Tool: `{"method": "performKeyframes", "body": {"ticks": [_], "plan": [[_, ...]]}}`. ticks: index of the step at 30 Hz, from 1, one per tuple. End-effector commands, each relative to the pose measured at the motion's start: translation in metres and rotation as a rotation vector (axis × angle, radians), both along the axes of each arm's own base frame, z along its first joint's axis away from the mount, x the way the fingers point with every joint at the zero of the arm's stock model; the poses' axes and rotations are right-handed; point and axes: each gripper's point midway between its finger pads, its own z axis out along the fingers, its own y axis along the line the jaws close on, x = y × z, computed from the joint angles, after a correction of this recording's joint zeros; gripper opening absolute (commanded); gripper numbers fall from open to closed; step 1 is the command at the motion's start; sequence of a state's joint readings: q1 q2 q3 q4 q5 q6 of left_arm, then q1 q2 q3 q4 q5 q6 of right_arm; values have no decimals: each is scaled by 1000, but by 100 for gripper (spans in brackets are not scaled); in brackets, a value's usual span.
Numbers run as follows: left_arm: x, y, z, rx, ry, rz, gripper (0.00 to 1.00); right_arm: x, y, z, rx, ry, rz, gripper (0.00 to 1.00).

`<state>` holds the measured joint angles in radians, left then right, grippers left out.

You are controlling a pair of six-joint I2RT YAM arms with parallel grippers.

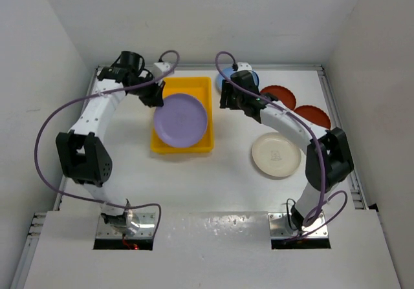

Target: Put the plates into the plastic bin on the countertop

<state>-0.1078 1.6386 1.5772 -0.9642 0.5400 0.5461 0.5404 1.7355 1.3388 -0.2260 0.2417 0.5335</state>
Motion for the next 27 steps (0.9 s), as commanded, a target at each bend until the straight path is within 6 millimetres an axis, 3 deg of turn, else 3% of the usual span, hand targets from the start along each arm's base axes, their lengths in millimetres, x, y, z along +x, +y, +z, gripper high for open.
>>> {"method": "performKeyframes", "body": {"ticks": [1, 3, 6, 14, 17, 18, 21, 23, 27], "plan": [[52, -8, 7, -112, 18, 174, 0, -3, -14, 14, 34, -11, -42, 59], [69, -9, 6, -124, 38, 226, 0, -5, -25, 13, 23, -7, -65, 59], [85, 3, -20, -99, 92, 285, 0, -9, -33, 9, 8, 5, -79, 59], [90, 15, -74, -42, 216, 354, 0, -12, -45, 1, -17, 27, -99, 59], [89, 17, -86, -27, 245, 360, 16, -12, -45, -1, -19, 35, -104, 59], [89, 15, -91, -8, 250, 360, 28, -12, -44, 0, -17, 33, -101, 59], [90, 18, -93, 31, 235, 365, 42, -12, -45, 1, -26, 32, -99, 59], [93, 21, -91, 46, 220, 376, 46, -11, -46, 2, -26, 27, -100, 59], [106, 22, -58, 58, 115, 373, 49, -14, -49, 1, -36, 31, -102, 59]]}}
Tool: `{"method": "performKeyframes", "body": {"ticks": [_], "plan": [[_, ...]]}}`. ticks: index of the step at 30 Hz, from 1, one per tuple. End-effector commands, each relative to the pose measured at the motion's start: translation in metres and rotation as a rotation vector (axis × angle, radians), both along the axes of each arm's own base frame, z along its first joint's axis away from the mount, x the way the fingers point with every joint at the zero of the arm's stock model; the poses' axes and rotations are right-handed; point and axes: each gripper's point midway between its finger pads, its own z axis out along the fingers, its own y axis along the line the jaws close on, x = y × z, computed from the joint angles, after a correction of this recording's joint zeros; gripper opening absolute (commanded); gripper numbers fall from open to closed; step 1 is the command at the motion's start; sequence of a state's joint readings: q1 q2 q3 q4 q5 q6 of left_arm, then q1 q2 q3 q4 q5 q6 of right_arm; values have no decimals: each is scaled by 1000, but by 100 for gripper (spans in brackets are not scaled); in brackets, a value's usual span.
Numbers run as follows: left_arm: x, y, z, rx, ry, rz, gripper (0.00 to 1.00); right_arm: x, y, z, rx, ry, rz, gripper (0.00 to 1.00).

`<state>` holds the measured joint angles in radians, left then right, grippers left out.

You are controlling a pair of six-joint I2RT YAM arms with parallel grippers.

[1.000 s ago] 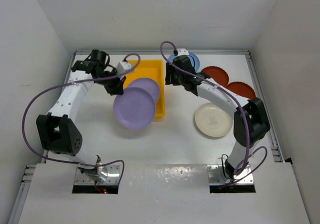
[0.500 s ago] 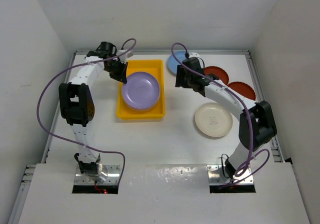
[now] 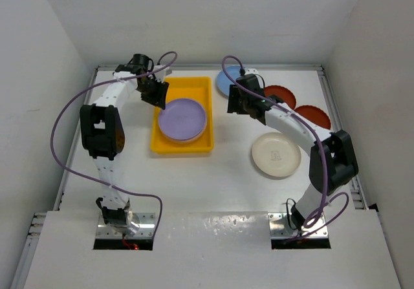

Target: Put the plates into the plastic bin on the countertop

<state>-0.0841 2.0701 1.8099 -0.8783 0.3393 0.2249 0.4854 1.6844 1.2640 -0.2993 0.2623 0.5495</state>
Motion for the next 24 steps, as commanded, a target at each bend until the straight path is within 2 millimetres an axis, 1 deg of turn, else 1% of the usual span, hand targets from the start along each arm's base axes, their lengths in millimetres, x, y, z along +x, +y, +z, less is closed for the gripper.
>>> {"method": "performKeyframes", "body": {"ticks": [1, 4, 5, 7, 8, 9, 10, 11, 12, 13, 14, 15, 16, 17, 18, 19, 20, 21, 22, 23, 24], "plan": [[21, -7, 59, 22, -177, -32, 51, 1, -10, 22, 10, -50, -27, 59], [19, -23, 78, 35, -234, -88, 52, -4, -17, 20, 4, -40, -45, 59], [15, -33, 79, 53, -243, -128, 52, -8, -23, 12, -9, -22, -61, 59], [3, -47, 70, 53, -222, -180, 49, -14, -36, 11, 7, -5, -107, 59], [-6, -61, 62, 58, -207, -226, 49, -22, -47, -5, -4, 37, -133, 59], [-13, -70, 56, 48, -187, -250, 49, -29, -52, -3, 29, 48, -163, 59], [-19, -75, 49, 49, -168, -266, 49, -30, -64, -5, 34, 57, -197, 59], [-27, -81, 40, 51, -144, -283, 49, -42, -78, -15, 27, 86, -228, 59], [-27, -87, 41, 45, -148, -284, 48, -48, -87, -19, 28, 105, -259, 62], [-32, -91, 37, 42, -133, -288, 48, -58, -104, -28, 15, 133, -301, 64], [-32, -95, 38, 18, -131, -277, 48, -69, -120, -27, 29, 135, -356, 70], [-32, -95, 38, 18, -131, -277, 48, -80, -131, -37, 20, 158, -386, 72], [-29, -96, 43, 11, -141, -267, 48, -85, -150, -40, 14, 166, -445, 73], [-23, -98, 53, 6, -168, -266, 48, -93, -167, -33, 40, 150, -509, 73], [-20, -96, 62, 16, -194, -257, 48, -111, -178, -53, 21, 201, -542, 75], [-15, -90, 67, 28, -207, -230, 48, -118, -199, -52, 26, 199, -609, 75], [-11, -91, 79, 22, -239, -229, 48, -124, -207, -52, 28, 198, -631, 75], [-6, -79, 88, 34, -262, -197, 48, -138, -211, -66, 17, 234, -649, 75], [-2, -73, 91, 34, -270, -184, 48, -142, -217, -69, 25, 238, -670, 75], [-1, -68, 96, 34, -279, -172, 48, -150, -233, -77, 37, 251, -733, 75], [6, -54, 100, 46, -294, -139, 48, -159, -241, -87, 52, 275, -776, 71]]}}
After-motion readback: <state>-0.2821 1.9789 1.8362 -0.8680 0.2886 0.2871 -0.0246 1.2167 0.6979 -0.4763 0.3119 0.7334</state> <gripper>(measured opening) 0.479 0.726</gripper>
